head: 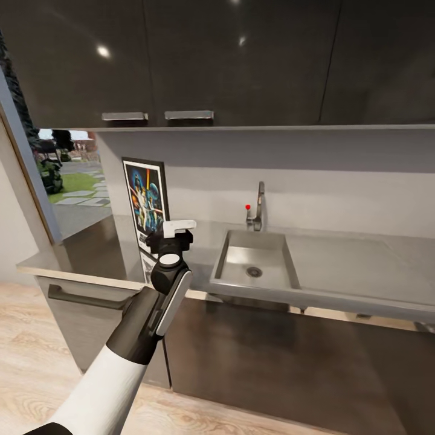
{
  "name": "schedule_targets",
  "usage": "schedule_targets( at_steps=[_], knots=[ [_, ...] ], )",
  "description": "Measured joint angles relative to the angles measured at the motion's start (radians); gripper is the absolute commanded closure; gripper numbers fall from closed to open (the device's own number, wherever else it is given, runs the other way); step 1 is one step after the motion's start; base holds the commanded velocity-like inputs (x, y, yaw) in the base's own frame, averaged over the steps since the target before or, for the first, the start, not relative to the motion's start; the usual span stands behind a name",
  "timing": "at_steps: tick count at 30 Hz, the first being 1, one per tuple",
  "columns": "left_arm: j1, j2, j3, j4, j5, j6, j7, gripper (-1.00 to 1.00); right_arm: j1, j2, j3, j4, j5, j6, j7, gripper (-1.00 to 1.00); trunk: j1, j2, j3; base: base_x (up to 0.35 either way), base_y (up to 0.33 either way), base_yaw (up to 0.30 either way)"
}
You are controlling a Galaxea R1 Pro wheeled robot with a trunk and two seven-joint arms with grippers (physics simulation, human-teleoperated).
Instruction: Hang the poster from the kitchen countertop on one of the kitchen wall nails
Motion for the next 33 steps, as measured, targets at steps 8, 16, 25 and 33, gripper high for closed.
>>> schedule_targets(
  at_steps=[8,16,25,33],
  knots=[
    [0.0,0.0,0.001,-0.007,-0.001,0.0,0.0,-1.0,0.0,0.0,0.0,0.0,0.0,0.0,0.0,-1.0,0.0,0.0,0.0,0.072,0.0,0.0],
    [0.0,0.0,0.003,-0.014,-0.002,0.0,0.001,-1.0,0.0,0.0,0.0,0.0,0.0,0.0,0.0,-1.0,0.0,0.0,0.0,0.141,0.037,0.0],
    [0.0,0.0,0.004,-0.02,-0.001,0.001,0.036,-1.0,0.0,0.0,0.0,0.0,0.0,0.0,0.0,-1.0,0.0,0.0,0.0,0.067,0.021,0.0],
    [0.0,0.0,0.006,-0.02,-0.001,0.001,0.048,-1.0,0.0,0.0,0.0,0.0,0.0,0.0,0.0,-1.0,0.0,0.0,0.0,0.005,0.001,0.0]
  ],
)
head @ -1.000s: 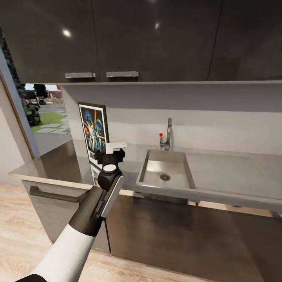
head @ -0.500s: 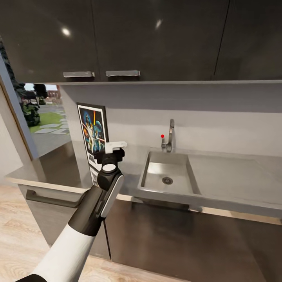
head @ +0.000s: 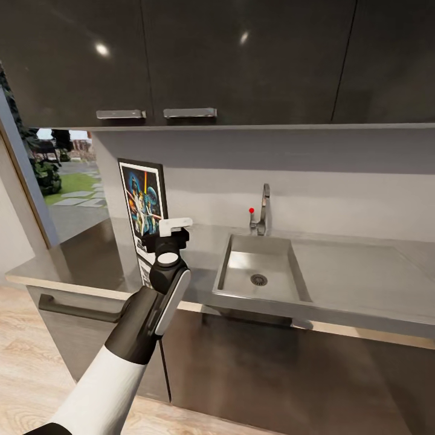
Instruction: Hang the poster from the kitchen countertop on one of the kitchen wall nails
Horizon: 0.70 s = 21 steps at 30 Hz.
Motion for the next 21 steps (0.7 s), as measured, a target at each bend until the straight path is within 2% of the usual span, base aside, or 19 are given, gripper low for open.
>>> schedule_targets(
  at_steps=[13,21],
  knots=[
    [0.0,0.0,0.002,0.0,-0.001,0.0,0.002,-1.0,0.0,0.0,0.0,0.0,0.0,0.0,0.0,-1.0,0.0,0.0,0.0,0.001,0.0,0.0],
    [0.0,0.0,0.003,0.0,-0.001,0.0,0.002,-1.0,0.0,0.0,0.0,0.0,0.0,0.0,0.0,-1.0,0.0,0.0,0.0,0.074,0.0,0.0]
  ],
)
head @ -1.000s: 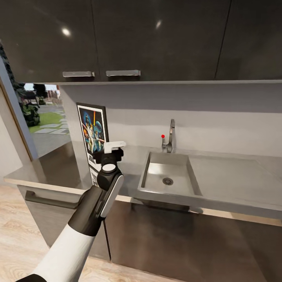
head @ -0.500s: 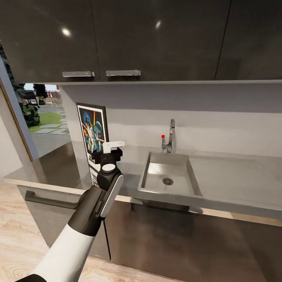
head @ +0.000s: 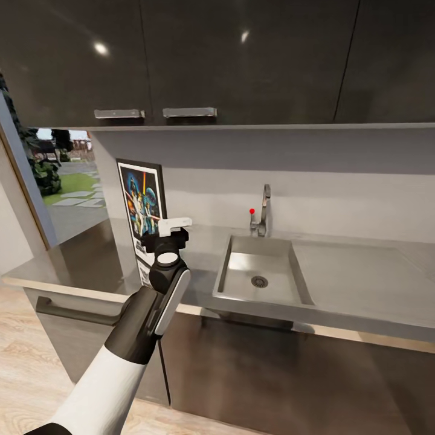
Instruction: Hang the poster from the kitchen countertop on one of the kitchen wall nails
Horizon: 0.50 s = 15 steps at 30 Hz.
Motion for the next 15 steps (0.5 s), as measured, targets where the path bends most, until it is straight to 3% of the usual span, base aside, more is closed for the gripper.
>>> schedule_targets(
  at_steps=[15],
  knots=[
    [0.0,0.0,0.006,-0.001,0.0,0.0,0.001,-1.0,0.0,0.0,0.0,0.0,0.0,0.0,0.0,-1.0,0.0,0.0,0.0,0.027,0.019,0.0]
  ],
)
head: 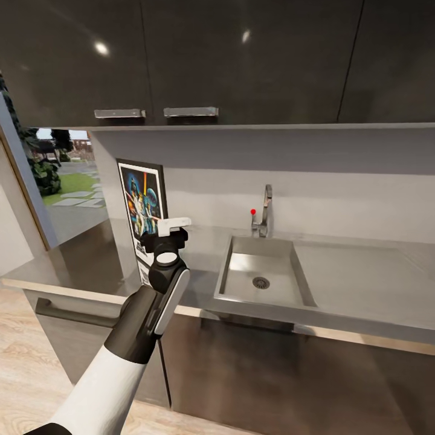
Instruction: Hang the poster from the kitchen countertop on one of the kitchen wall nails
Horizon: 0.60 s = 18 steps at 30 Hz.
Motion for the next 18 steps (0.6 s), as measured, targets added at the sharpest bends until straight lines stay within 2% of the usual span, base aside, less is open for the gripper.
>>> schedule_targets(
  at_steps=[10,18],
  knots=[
    [0.0,0.0,0.0,0.0,0.0,0.0,0.0,-1.0,0.0,0.0,0.0,0.0,0.0,0.0,0.0,-1.0,0.0,0.0,0.0,0.014,0.007,0.0],
    [0.0,0.0,0.0,-0.001,0.0,0.0,0.0,-1.0,0.0,0.0,0.0,0.0,0.0,0.0,0.0,-1.0,0.0,0.0,0.0,0.146,0.0,0.0]
  ],
)
